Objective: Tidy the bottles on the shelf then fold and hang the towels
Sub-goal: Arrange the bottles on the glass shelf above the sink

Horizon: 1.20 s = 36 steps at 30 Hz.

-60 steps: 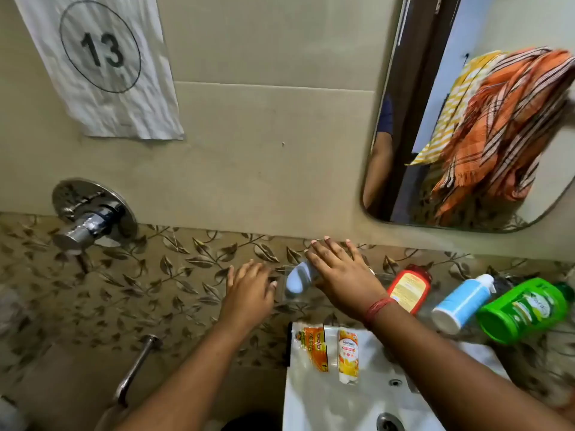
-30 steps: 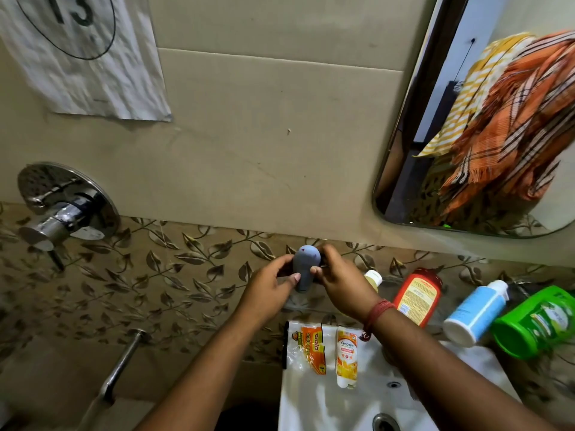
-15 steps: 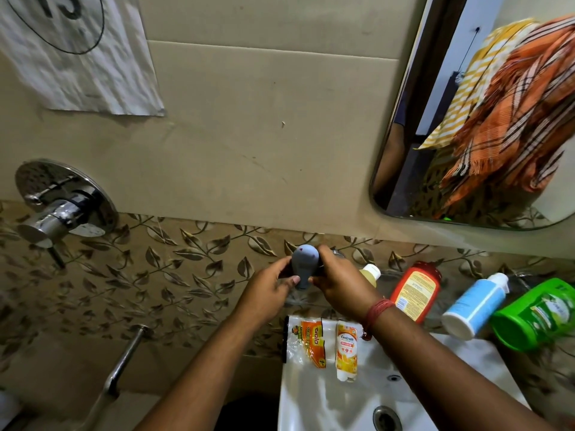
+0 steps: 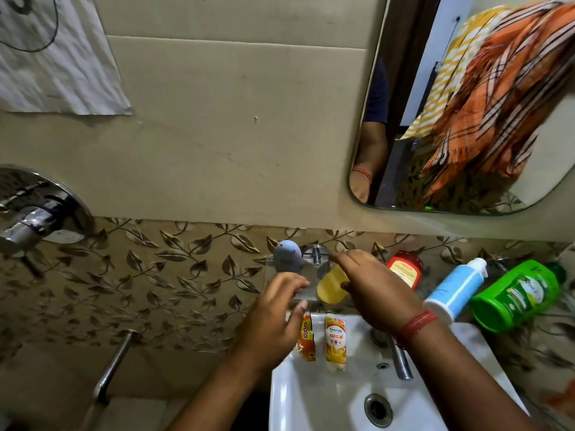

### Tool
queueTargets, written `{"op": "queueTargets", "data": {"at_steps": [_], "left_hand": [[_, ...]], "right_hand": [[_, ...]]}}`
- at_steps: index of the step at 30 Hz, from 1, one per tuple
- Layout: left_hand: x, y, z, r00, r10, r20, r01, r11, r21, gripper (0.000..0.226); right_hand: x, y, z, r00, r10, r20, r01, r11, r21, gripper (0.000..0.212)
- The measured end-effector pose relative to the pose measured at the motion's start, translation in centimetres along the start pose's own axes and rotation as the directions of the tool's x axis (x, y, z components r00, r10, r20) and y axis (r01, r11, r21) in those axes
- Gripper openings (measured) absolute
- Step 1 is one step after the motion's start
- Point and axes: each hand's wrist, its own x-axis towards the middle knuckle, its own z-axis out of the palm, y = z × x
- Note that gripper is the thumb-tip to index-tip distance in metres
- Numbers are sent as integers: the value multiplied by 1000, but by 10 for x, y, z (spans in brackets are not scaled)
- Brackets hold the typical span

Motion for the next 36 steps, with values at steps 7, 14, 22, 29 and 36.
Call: {"op": "queueTargets", "data": {"at_steps": [7,14,22,29,36], "left_hand": [[5,25,43,949,-232,214,183,957,224,64],[19,42,49,909,-397,122,413,895,-165,41],[19,50,50,851,-524,45,459,698,-549,49],[29,56,59,845,-513,152,521,724,-452,59],[32,60,60,836,-528,152,540,738,-405,65]], "right_hand": [[-2,1,-2,993,-73,96,80,995,-67,62],[2,-2,-1,990,-99,98,106,992,-67,53],[4,10,-6,999,42,-28,-34,971,238,42],[11,19,-6,960,280,13,-233,772,592,21],[9,27,-4,961,235,147,-277,785,554,48]]}}
